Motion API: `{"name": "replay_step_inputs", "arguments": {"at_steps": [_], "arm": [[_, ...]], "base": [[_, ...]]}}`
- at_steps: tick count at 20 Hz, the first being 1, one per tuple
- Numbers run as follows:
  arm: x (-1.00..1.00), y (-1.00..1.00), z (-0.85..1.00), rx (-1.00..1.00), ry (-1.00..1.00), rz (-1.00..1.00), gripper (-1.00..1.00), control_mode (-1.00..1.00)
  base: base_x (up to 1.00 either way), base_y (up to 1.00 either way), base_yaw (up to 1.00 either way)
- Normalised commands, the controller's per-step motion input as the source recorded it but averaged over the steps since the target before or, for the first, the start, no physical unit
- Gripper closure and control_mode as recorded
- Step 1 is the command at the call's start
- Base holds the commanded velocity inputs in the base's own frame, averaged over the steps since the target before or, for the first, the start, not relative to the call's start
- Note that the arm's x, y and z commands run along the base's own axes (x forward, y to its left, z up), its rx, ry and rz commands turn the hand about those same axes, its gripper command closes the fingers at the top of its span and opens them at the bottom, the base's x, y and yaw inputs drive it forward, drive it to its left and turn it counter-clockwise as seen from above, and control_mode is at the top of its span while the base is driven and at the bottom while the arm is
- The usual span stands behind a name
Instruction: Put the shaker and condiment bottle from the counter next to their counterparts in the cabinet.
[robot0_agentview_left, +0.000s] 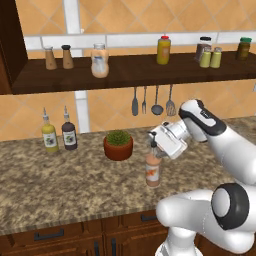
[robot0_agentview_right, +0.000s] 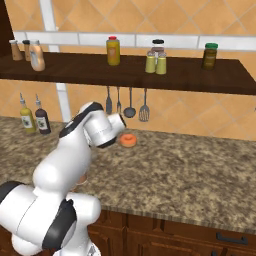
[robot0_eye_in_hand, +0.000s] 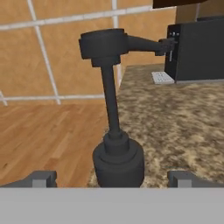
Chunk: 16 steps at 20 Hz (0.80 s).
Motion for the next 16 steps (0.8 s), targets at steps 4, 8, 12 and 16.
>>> {"name": "replay_step_inputs", "arguments": {"at_steps": [4,8,12,16], "arm": [[-0.07,0.28,0.0,0.0,0.03,0.0,-1.0,-1.0],[0.0,0.21,0.0,0.04,0.0,0.0,1.0,-1.0],[0.0,0.06,0.14,0.0,0.0,-0.02,1.0,-1.0],[0.0,-0.01,0.75,0.0,0.04,-0.12,1.0,-1.0]], "base": [[0.0,0.0,0.0],[0.0,0.0,0.0],[0.0,0.0,0.0],[0.0,0.0,0.0]]}}
